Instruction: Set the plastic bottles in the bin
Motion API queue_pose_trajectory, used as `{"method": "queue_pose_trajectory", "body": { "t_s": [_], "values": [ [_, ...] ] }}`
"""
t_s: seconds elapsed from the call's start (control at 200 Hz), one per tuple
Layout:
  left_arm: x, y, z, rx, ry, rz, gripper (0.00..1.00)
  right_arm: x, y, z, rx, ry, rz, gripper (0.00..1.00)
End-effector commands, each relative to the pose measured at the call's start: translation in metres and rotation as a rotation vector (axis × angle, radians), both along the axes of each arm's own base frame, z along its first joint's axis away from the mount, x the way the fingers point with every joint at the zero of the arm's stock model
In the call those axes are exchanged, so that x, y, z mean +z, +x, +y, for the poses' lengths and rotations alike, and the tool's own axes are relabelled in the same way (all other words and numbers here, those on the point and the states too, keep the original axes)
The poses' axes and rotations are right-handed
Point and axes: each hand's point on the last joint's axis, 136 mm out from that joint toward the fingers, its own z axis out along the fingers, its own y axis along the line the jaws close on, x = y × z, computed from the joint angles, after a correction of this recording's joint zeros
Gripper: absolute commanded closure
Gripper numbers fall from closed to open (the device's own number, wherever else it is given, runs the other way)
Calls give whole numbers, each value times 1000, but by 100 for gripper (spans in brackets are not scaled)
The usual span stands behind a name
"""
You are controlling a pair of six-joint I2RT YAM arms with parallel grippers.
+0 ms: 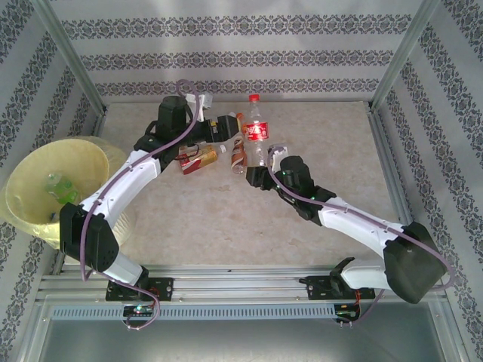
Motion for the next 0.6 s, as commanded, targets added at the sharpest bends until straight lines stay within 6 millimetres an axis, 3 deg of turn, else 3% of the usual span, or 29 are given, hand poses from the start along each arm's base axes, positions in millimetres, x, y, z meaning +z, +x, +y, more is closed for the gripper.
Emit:
{"method": "queue_pose_trajectory", "body": {
  "t_s": [0.0,0.355,0.595],
  "values": [
    [21,-6,-28,-126,-96,-69,0,32,-1,25,102,66,-73,56],
    [3,5,-54,-125,-45,-15,0,39,-10,49,197,50,-63,54],
    [-6,9,-57,-114,-34,22,30,42,-11,51,203,37,-71,52]
  ]
}}
